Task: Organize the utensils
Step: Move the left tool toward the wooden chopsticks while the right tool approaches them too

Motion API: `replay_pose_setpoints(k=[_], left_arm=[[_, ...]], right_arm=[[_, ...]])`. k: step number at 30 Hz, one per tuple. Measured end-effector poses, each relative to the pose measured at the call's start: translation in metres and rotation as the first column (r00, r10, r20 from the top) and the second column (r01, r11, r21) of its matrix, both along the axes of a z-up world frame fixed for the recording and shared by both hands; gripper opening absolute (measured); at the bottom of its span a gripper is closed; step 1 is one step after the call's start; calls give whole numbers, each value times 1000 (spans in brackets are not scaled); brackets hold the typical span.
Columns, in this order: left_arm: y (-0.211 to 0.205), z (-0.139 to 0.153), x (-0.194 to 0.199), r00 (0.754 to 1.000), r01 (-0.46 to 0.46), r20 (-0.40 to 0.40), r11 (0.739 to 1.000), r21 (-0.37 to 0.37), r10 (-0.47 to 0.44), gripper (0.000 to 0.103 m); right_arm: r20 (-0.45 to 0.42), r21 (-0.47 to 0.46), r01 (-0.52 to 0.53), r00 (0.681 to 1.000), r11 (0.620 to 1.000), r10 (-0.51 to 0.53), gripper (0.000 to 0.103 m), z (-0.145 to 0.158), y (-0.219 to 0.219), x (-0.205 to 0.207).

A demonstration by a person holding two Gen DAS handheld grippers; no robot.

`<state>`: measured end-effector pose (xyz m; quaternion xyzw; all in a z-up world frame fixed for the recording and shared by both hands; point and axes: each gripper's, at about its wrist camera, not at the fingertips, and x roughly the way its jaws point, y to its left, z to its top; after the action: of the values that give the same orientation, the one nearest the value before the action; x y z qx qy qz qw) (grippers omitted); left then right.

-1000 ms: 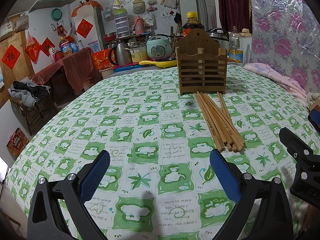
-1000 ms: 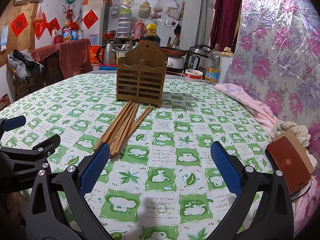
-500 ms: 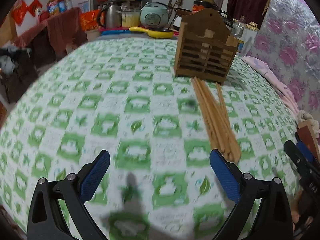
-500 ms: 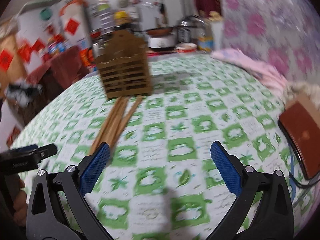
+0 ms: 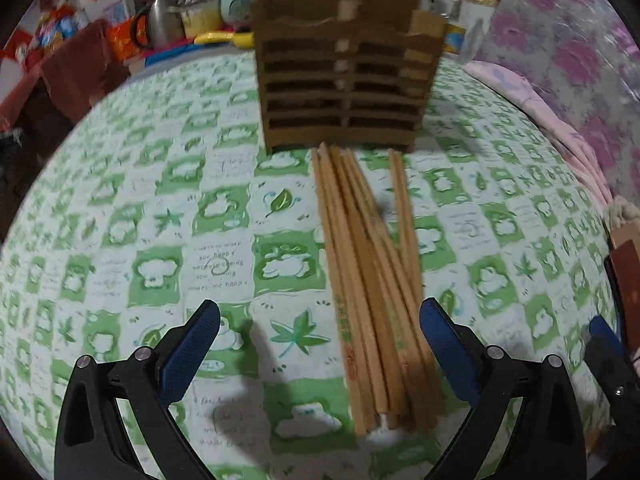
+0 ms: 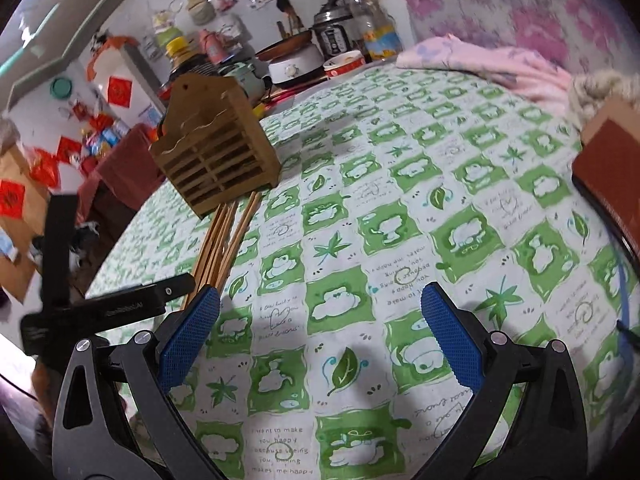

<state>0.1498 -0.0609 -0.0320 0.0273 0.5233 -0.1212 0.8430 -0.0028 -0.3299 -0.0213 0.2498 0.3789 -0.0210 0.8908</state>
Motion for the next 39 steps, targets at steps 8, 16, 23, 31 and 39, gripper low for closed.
replay_pose_setpoints(k=[8, 16, 23, 31, 39], left_arm=[[21, -18, 26, 997, -60, -48, 998, 27, 62, 99], [73, -11, 14, 991, -131, -33, 991, 35, 132, 98], [101, -3, 5, 981, -195, -23, 980, -27, 194, 98], [110, -3, 4, 976, -219, -25, 975, -49, 218, 98], [116, 5, -8, 983, -183, -18, 968, -170, 183, 98]], right_arm=[[-16, -8, -17, 1000, 1000, 16, 97, -1, 4, 3], [-73, -65, -111, 992, 992, 106, 97, -3, 23, 17], [-156, -15, -316, 938, 949, 310, 86, -14, 77, 65], [-166, -83, -318, 939, 944, 302, 45, -21, 74, 74], [-122, 33, -272, 954, 962, 275, 38, -24, 43, 70]])
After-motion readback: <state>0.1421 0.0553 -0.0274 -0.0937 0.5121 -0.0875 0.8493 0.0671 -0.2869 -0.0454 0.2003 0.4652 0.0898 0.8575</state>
